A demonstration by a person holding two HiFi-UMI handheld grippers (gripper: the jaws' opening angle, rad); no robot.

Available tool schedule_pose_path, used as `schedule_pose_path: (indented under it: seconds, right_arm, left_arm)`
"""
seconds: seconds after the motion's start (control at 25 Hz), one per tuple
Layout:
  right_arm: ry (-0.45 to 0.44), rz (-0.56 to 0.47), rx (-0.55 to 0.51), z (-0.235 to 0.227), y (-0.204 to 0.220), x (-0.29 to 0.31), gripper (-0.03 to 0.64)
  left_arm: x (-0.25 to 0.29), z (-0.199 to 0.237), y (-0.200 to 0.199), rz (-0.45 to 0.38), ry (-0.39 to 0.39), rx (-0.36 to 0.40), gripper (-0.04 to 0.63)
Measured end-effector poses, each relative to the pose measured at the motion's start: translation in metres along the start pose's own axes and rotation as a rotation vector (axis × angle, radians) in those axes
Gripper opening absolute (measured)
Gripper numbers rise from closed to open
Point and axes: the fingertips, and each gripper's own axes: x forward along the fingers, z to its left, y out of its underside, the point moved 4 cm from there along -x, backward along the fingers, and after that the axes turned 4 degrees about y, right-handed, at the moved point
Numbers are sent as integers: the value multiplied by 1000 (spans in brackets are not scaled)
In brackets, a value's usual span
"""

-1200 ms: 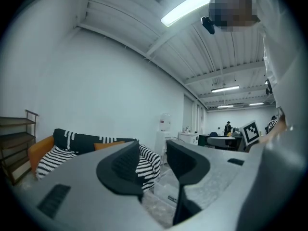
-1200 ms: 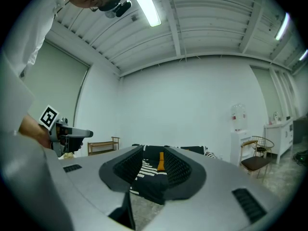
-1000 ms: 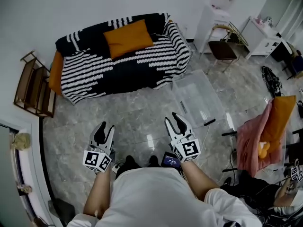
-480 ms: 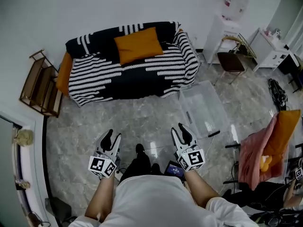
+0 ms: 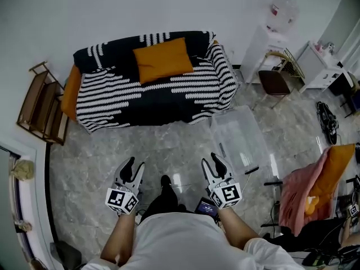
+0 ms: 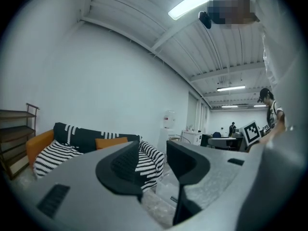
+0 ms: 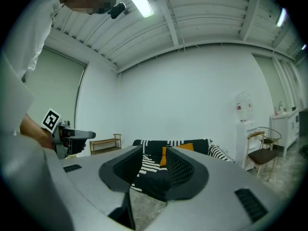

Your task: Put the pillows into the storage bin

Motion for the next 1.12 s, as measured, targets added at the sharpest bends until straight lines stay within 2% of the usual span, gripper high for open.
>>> schedule_pose_path:
  seconds: [0.24,0.44,0.72,1.12]
  right_arm:
    - [-11,33,-19,-19,-4,73,170]
    - [-17,42,-24,-23,-18,142,193]
    - [16,37,-24,-34,-30,215,196]
    - [68,34,-4,-81,-32,287,195]
  left_arm:
    - [54,55,-6,3,2,-19,178]
    - [97,102,-21,9,35,-28,178]
    - [154,161,-32,2,74,-44,178]
    - [214,230,-35,2,35,-71,178]
